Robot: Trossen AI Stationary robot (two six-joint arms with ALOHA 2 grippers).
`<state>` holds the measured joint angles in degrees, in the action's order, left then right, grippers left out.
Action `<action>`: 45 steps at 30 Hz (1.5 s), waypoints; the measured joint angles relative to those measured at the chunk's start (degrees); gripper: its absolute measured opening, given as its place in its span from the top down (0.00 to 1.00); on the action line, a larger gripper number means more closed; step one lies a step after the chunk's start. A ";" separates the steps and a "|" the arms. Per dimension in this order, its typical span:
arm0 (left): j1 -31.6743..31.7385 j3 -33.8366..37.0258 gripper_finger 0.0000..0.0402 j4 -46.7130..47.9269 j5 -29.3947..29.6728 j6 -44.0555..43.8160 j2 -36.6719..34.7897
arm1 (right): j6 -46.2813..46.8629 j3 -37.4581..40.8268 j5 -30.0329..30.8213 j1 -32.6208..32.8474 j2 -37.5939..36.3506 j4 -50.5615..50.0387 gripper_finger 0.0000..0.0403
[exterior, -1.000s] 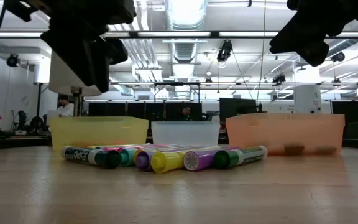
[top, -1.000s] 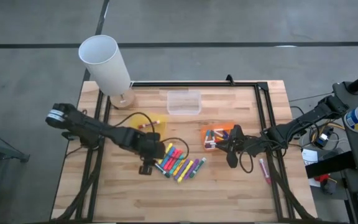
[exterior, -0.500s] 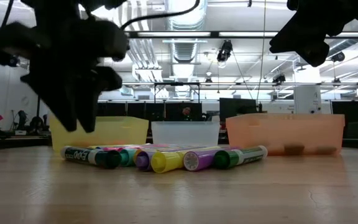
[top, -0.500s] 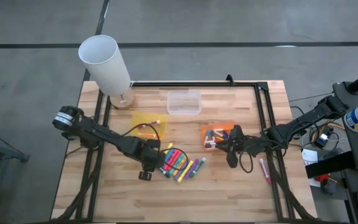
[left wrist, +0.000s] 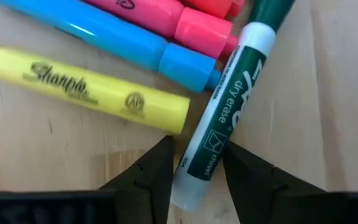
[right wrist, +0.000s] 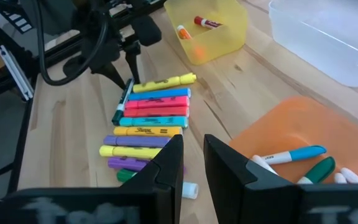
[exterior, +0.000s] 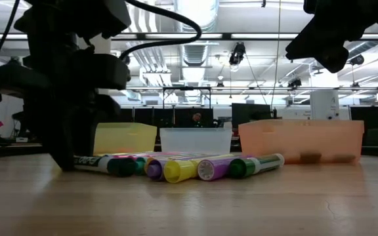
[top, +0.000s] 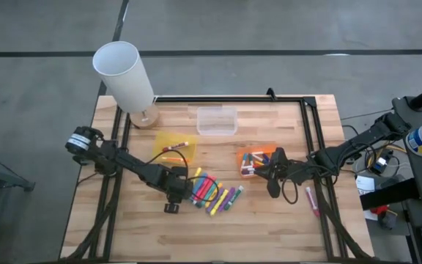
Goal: Pick & Place Markers
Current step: Put the left green marker pen into the transparent yellow bin
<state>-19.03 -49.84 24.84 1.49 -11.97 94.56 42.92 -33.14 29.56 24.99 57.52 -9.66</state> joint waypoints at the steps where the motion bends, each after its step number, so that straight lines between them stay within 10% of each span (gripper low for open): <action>1: 0.00 -0.02 0.66 -0.04 -0.01 -0.82 0.00 | 0.00 0.04 0.00 0.00 0.00 0.04 0.86; 8: 0.04 -2.36 0.88 2.29 -1.31 -3.37 0.02 | 0.06 0.17 0.02 0.00 0.00 0.19 0.86; 25: 0.00 -17.52 0.88 25.01 4.10 -1.47 -4.65 | 0.14 0.17 0.04 0.00 0.00 1.40 0.86; 45: 9.72 -18.08 0.88 39.04 19.66 -0.26 -19.12 | 0.15 0.37 0.02 0.00 0.00 1.74 0.86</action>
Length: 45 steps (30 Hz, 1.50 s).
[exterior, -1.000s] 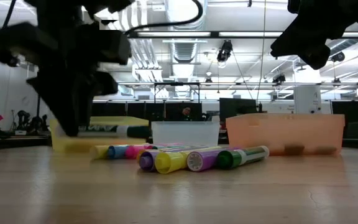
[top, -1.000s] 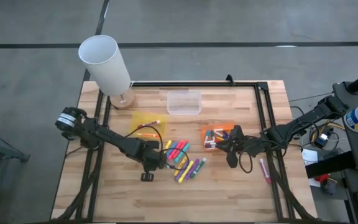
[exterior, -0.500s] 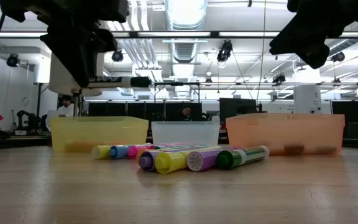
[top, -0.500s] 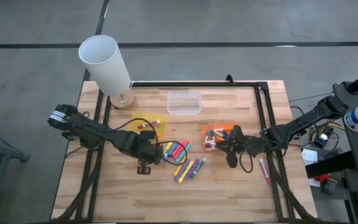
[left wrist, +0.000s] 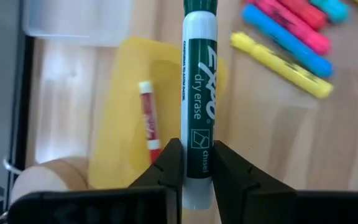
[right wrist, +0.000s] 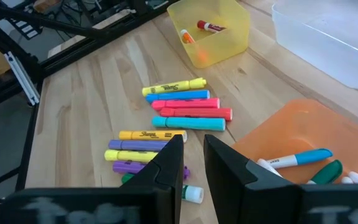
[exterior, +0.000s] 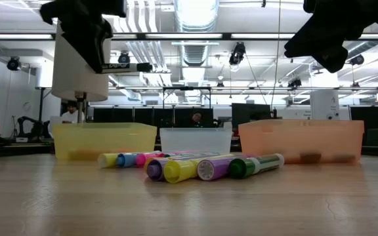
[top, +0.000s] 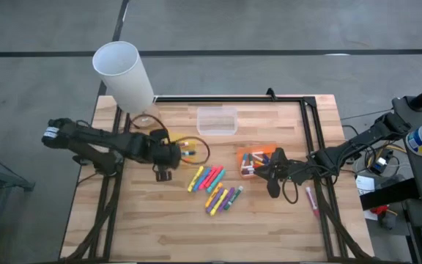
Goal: Pick & Place Markers
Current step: Put the left green marker pen into the transparent yellow bin, then put the large purple highlighter pen into the transparent bin
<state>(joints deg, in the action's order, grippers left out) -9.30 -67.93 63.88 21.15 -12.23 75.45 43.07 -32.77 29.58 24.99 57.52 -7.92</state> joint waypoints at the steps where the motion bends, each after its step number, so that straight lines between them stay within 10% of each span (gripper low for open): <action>1: 1.05 0.21 0.88 -0.07 -0.04 0.33 -0.58 | 0.00 0.01 0.00 0.00 0.00 0.01 0.86; 32: 18.85 19.60 0.87 -15.96 -10.94 8.55 -2.33 | -0.20 0.01 -0.04 0.00 0.00 0.17 0.86; 45: 21.84 20.44 0.60 -21.50 -4.85 2.20 -2.24 | -0.24 0.32 0.37 0.00 0.02 0.13 0.86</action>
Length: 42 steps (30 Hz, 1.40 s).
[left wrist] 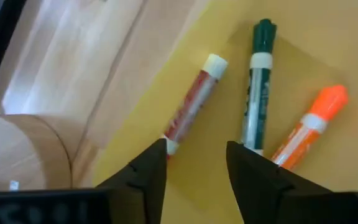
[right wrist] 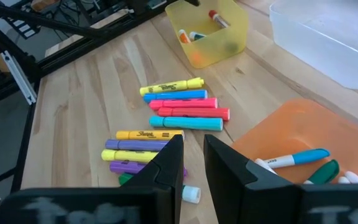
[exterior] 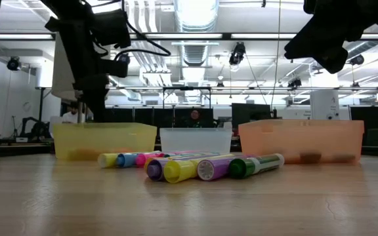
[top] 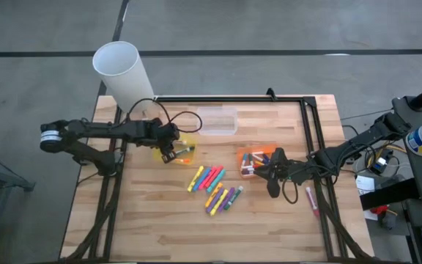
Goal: Pick & Place Markers
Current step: Put the large purple highlighter pen into the transparent bin
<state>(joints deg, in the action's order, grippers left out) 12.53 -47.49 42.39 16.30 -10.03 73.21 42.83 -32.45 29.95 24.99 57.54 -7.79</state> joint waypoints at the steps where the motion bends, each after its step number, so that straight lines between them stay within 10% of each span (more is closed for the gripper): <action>1: -0.02 -0.21 0.60 0.60 -0.85 0.75 -0.05 | 0.00 0.02 0.00 0.00 0.00 0.00 0.86; 11: -5.24 -1.49 0.59 0.99 -23.41 -6.23 -4.63 | 0.02 1.04 0.00 0.00 0.00 -0.10 0.86; 23: -18.15 8.23 0.97 -16.96 -18.67 -15.23 -17.95 | -5.24 1.18 -0.26 0.00 0.00 2.76 0.86; 42: -26.03 28.48 1.00 -45.47 -13.67 -6.04 -43.00 | -23.08 1.18 -11.10 -0.04 6.28 14.74 0.86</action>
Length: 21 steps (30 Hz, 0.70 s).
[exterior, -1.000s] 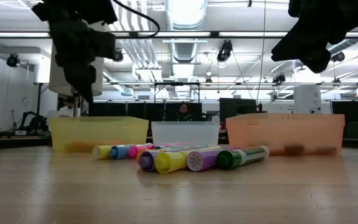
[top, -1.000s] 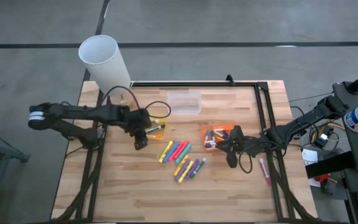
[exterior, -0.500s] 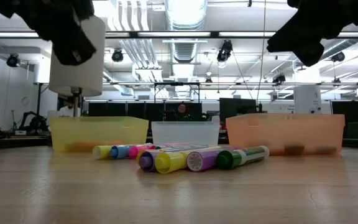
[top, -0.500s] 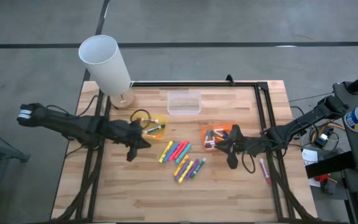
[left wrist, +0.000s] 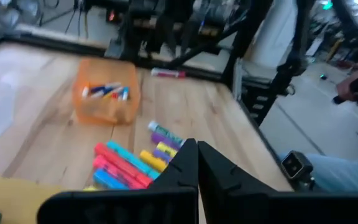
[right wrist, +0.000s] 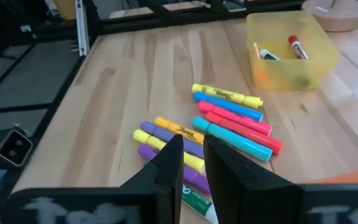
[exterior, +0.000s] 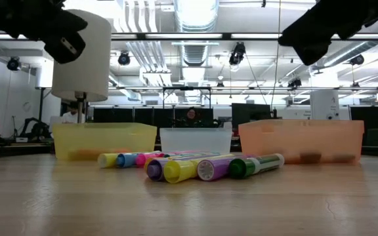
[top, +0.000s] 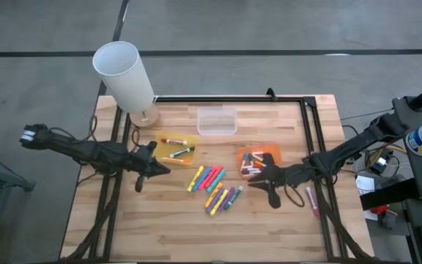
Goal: Pick & Place Markers
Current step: Put the large purple highlighter pen into the transparent bin
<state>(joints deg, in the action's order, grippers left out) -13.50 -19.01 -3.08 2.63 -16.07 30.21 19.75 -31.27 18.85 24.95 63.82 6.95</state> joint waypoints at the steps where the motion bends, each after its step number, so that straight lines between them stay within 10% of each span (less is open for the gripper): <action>1: -0.02 0.59 1.00 -0.34 -0.04 0.34 -1.01 | -0.26 0.00 0.02 -0.04 0.92 0.76 0.86; 21: -0.13 9.32 1.00 -7.64 -0.15 8.44 -15.93 | -2.10 -10.13 0.65 -0.81 10.71 -6.71 0.86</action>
<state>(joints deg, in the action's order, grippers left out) -13.63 -9.69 -10.72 2.48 -7.63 14.28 17.65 -41.39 19.50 24.14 74.53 0.24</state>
